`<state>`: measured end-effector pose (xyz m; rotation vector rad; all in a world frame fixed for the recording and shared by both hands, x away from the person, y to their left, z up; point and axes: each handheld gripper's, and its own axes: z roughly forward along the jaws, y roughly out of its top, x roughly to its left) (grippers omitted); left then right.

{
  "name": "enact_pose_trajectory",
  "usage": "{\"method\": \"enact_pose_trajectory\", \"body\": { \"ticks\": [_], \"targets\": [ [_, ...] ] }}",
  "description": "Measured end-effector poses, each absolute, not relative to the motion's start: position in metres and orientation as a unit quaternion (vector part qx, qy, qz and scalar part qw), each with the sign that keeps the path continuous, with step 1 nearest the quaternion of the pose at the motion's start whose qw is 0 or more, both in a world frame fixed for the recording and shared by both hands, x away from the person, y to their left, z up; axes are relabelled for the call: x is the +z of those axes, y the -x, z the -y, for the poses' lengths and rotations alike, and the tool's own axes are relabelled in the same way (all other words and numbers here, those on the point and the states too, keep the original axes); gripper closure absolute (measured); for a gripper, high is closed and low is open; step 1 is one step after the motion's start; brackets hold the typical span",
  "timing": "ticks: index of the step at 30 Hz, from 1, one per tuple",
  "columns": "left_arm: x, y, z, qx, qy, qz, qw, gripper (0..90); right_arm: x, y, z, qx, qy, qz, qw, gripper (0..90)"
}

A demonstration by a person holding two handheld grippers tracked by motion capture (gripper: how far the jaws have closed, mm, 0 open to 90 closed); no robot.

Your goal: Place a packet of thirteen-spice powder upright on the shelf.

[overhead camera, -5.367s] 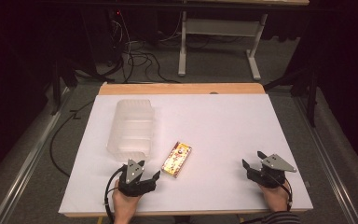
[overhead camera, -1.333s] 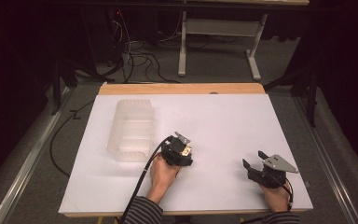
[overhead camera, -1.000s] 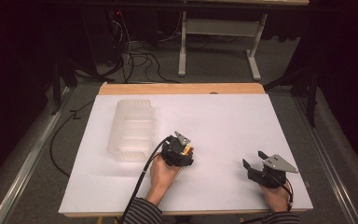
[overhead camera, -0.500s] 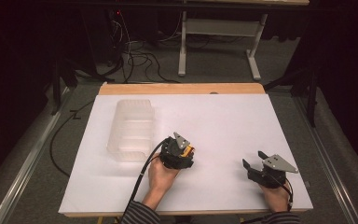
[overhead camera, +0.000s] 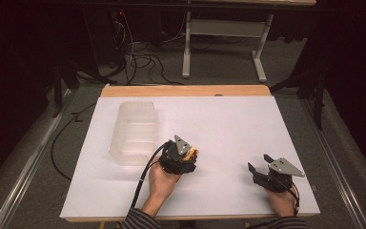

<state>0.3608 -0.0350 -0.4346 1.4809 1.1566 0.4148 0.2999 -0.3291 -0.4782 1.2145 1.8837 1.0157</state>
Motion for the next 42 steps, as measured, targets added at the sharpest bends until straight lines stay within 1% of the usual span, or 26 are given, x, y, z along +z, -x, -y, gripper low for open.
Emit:
{"method": "enact_pose_trajectory", "body": {
  "ticks": [15,27,32,35,42],
  "targets": [
    [-0.421,-0.357,0.023,0.182,-0.618,-0.488,0.588,32.7,-0.478,-0.3,0.329,0.389,-0.466,-0.722,0.333,30.9],
    [-0.405,-0.356,0.017,0.194,-0.605,-0.48,0.605,32.7,-0.478,-0.299,0.329,0.39,-0.468,-0.72,0.333,30.9],
    [-0.398,-0.356,0.013,0.207,-0.601,-0.476,0.608,32.7,-0.478,-0.299,0.33,0.391,-0.466,-0.72,0.334,30.8],
    [-0.391,-0.357,0.008,0.206,-0.59,-0.478,0.618,32.7,-0.478,-0.3,0.33,0.392,-0.464,-0.72,0.335,30.8],
    [-0.38,-0.36,0.0,0.206,-0.58,-0.479,0.625,32.7,-0.478,-0.299,0.33,0.392,-0.465,-0.72,0.335,30.8]
  ]
}}
